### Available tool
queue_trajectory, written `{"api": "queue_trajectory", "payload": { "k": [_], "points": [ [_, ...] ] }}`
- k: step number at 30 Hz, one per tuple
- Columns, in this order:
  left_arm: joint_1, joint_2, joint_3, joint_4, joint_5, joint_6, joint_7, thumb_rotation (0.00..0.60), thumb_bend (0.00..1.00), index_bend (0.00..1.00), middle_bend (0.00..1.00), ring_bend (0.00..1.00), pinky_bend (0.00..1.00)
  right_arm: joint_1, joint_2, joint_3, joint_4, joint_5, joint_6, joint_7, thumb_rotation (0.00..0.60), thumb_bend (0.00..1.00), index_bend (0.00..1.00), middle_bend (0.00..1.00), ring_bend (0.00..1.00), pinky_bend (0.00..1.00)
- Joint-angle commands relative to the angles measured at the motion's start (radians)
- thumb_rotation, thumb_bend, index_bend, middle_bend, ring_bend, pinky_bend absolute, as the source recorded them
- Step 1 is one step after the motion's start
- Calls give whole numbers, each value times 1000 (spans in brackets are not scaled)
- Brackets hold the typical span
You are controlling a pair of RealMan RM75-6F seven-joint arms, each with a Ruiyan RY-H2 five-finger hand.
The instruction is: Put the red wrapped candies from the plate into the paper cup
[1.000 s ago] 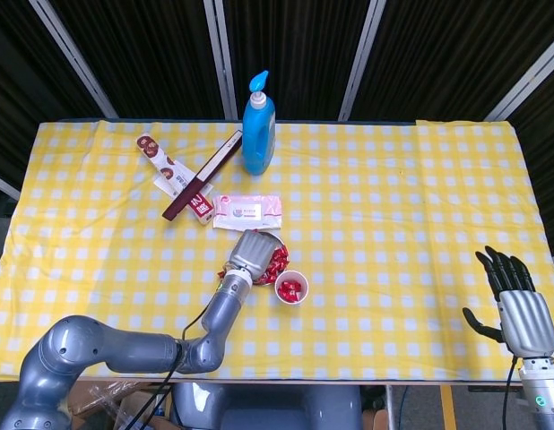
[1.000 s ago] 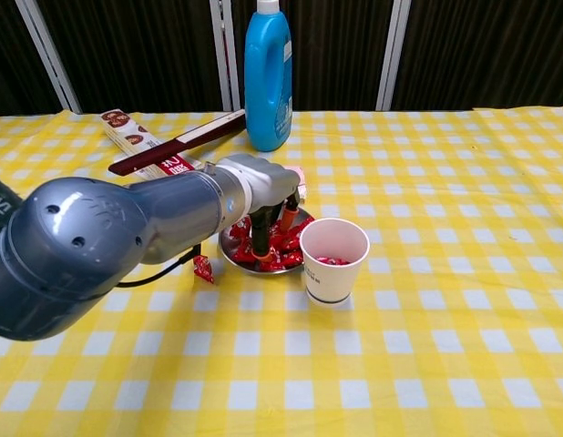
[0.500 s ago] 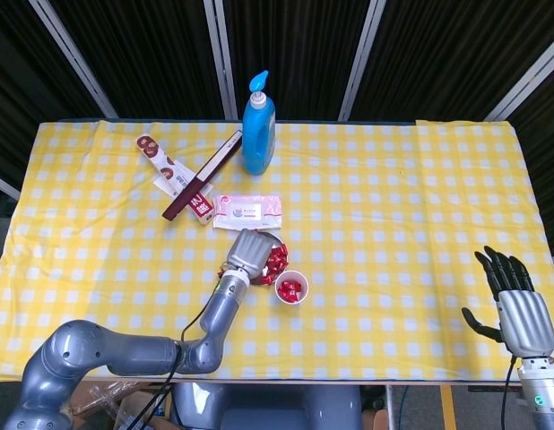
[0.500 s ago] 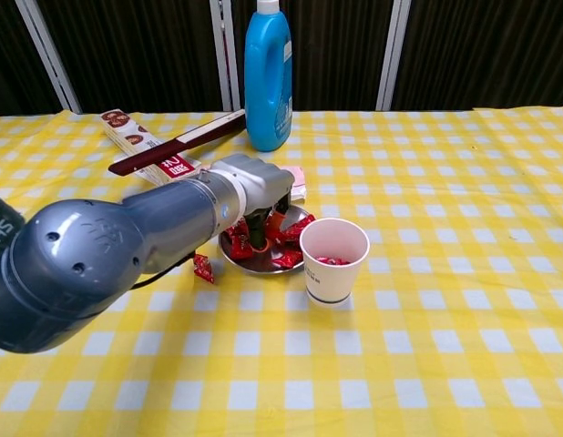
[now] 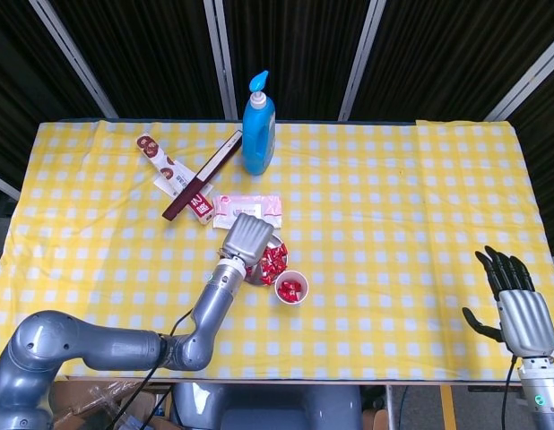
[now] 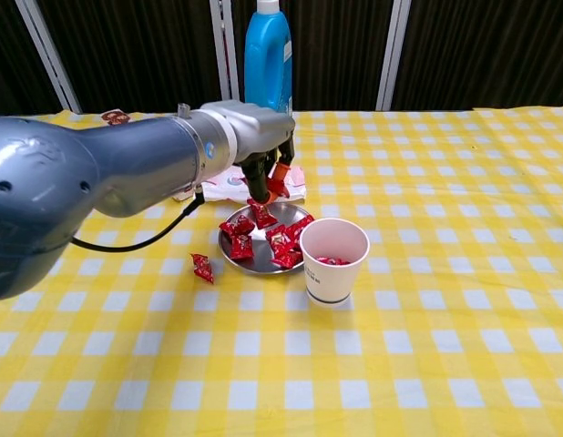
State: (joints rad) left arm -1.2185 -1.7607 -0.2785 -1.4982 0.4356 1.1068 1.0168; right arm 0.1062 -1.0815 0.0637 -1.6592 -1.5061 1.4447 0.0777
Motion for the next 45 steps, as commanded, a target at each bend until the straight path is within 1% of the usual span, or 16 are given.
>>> {"api": "queue_trajectory", "payload": {
  "k": [1,6,8,14,19,25,27,30,33,38,45],
  "points": [
    [10,53,-18,-74,2,-13,-22,600,428,589,619,880,936,0,-2,0,2,-2,2,-5,600,357,0,0,0,0],
    [5,82,-9,-145,31,-39,-44,600,428,588,619,880,936,-1,-6,1,3,1,4,-12,600,356,0,0,0,0],
    [2,85,-7,-159,27,-45,-48,600,428,586,618,880,936,-1,-6,1,4,1,5,-12,600,355,0,0,0,0],
    [-31,90,-7,-193,-8,-91,-51,600,427,576,613,879,936,-2,-6,2,4,1,7,-14,600,356,0,0,0,0],
    [-61,77,6,-187,-17,-109,-51,600,425,570,611,880,935,-3,-5,1,4,-2,9,-9,600,356,0,0,0,0],
    [-85,65,23,-171,-35,-121,-57,600,358,551,593,879,936,-3,-3,1,4,-3,10,-6,600,356,0,0,0,0],
    [-93,62,30,-166,-39,-121,-58,600,332,529,574,878,936,-3,-3,1,4,-4,9,-4,600,357,0,0,0,0],
    [-97,58,32,-162,-41,-121,-70,600,296,474,518,877,936,-3,-2,0,4,-5,9,-4,600,356,0,0,0,0],
    [-99,56,33,-158,-28,-116,-88,600,286,452,477,877,935,-3,-3,1,4,-5,8,-4,600,356,0,0,0,0],
    [-90,55,26,-156,25,-101,-139,600,285,433,416,877,935,-2,-3,1,3,-4,8,-4,600,357,0,0,0,0],
    [-51,63,4,-152,123,-85,-255,600,285,412,384,877,935,-3,-3,0,4,-6,9,-4,600,356,0,0,0,0]
  ]
}}
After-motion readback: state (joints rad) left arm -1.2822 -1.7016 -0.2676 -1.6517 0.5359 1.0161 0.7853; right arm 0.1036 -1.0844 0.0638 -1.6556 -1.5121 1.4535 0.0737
